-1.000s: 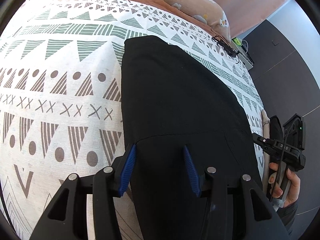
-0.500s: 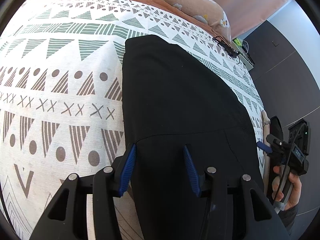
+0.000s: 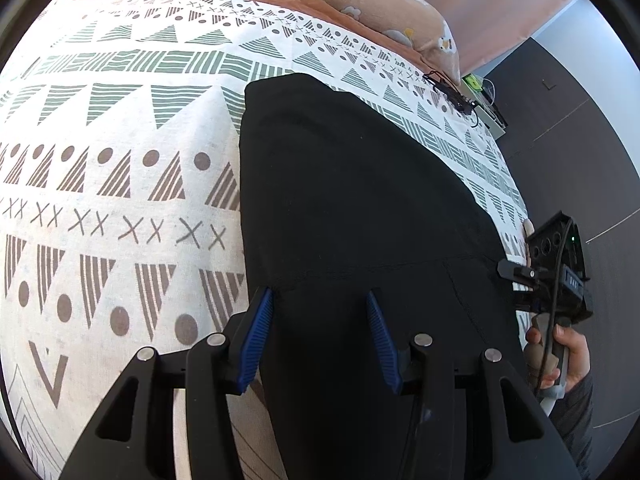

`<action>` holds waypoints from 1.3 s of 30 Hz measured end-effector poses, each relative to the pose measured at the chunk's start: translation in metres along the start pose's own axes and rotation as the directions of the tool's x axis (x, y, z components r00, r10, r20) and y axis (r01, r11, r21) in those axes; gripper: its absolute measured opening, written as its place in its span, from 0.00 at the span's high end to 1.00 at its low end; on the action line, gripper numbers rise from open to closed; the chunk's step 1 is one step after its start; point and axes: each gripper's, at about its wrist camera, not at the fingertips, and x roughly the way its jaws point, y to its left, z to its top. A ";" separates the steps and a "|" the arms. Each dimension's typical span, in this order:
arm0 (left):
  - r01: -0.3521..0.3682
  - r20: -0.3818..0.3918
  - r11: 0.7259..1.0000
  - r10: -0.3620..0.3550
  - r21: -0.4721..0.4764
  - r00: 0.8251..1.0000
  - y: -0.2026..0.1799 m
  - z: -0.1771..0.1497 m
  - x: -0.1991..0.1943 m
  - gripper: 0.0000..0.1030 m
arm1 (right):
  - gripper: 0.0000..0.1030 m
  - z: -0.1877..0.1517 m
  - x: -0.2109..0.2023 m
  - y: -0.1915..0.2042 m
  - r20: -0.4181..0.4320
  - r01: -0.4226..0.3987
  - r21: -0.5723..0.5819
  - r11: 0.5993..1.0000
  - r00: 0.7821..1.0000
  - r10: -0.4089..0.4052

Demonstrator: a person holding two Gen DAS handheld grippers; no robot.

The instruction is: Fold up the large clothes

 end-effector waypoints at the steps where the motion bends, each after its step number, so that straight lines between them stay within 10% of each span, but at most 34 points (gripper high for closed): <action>1: -0.005 0.003 1.000 0.005 0.001 1.000 0.001 0.001 0.001 0.53 | 0.13 0.005 0.005 0.000 -0.006 -0.003 -0.003 1.000 1.000 0.003; 18: -0.013 -0.024 0.995 0.011 -0.103 1.000 0.021 0.040 0.040 0.48 | 0.79 0.006 0.010 0.010 0.050 0.038 -0.074 0.997 0.998 -0.034; 25: 0.000 0.033 0.999 0.001 -0.048 0.999 0.003 0.037 0.012 0.68 | 0.85 -0.014 -0.008 0.052 0.128 0.087 -0.158 0.984 0.989 -0.067; 39: 0.064 0.225 0.998 -0.068 0.026 0.972 -0.043 0.011 -0.090 0.78 | 0.86 -0.113 -0.094 0.127 0.333 0.138 -0.258 0.956 0.942 -0.046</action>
